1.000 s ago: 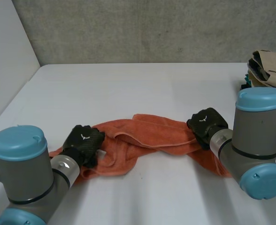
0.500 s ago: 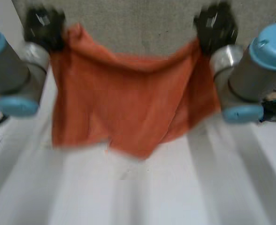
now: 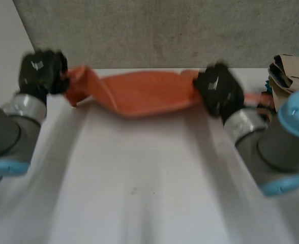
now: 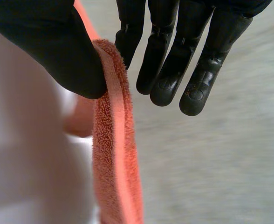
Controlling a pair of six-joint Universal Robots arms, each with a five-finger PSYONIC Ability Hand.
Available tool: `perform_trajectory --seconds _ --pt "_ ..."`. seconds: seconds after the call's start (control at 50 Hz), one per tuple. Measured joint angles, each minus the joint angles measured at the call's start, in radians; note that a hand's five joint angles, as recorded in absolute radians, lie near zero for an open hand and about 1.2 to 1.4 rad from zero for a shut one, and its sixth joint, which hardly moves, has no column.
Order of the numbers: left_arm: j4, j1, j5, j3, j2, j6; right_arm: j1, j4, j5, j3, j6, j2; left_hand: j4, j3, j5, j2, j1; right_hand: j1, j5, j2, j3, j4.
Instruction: Fold the laundry.
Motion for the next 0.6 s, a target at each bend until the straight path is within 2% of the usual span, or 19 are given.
perform_trajectory --seconds 0.1,0.16,0.18,0.22,0.24,0.28,0.32,0.34,0.46,0.54,0.6 --pt "0.013 0.022 0.043 -0.097 -0.026 0.002 0.009 0.061 -0.042 0.099 0.004 0.058 0.000 0.000 0.000 0.000 0.000 0.000 0.000 0.000 0.000 0.000" --pt "0.016 0.029 0.051 -0.108 -0.037 0.002 0.009 0.076 -0.046 0.113 0.011 0.095 0.000 0.000 0.000 0.000 0.000 -0.082 -0.100 -0.037 -0.114 -0.118" --pt "0.016 0.031 0.053 -0.109 -0.040 0.002 0.008 0.079 -0.046 0.114 0.018 0.106 0.000 0.000 0.000 0.000 0.000 -0.168 -0.189 -0.113 -0.222 -0.216" --pt "0.016 0.033 0.054 -0.108 -0.041 0.002 0.005 0.081 -0.044 0.113 0.035 0.118 0.000 0.000 0.000 0.000 0.000 -0.191 -0.214 -0.133 -0.249 -0.244" --pt "0.015 0.036 0.054 -0.106 -0.037 0.001 -0.005 0.083 -0.040 0.109 0.072 0.125 0.000 0.000 0.000 0.000 0.000 -0.524 -0.615 -0.511 -0.636 -0.639" --pt "0.014 0.039 0.053 -0.106 -0.026 0.000 -0.024 0.084 -0.034 0.104 0.139 0.119 0.000 0.000 0.000 0.000 0.000 -0.646 -0.776 -0.654 -0.789 -0.795" --pt "0.012 0.041 0.053 -0.106 -0.016 -0.001 -0.033 0.086 -0.031 0.103 0.171 0.114 0.000 0.000 0.000 0.000 0.000 -0.656 -0.789 -0.665 -0.802 -0.808" --pt "0.010 0.044 0.052 -0.108 -0.002 -0.001 -0.071 0.099 -0.025 0.099 0.303 0.084 0.000 0.000 0.000 0.000 0.000 -0.708 -0.853 -0.714 -0.868 -0.874" --pt "0.007 0.052 0.050 -0.117 0.032 -0.003 -0.169 0.214 -0.037 0.084 0.607 0.013 0.000 0.000 0.000 0.000 0.000 -0.725 -0.881 -0.734 -0.893 -0.892" --pt "0.007 0.057 0.051 -0.121 0.040 -0.002 -0.237 0.330 -0.067 0.063 0.704 -0.006 0.000 0.000 0.000 0.000 0.000 -0.725 -0.878 -0.734 -0.891 -0.891" --pt "0.007 0.062 0.051 -0.122 0.042 -0.002 -0.287 0.413 -0.104 0.041 0.670 0.008 0.000 0.000 0.000 0.000 0.000 -0.672 -0.804 -0.682 -0.817 -0.825"
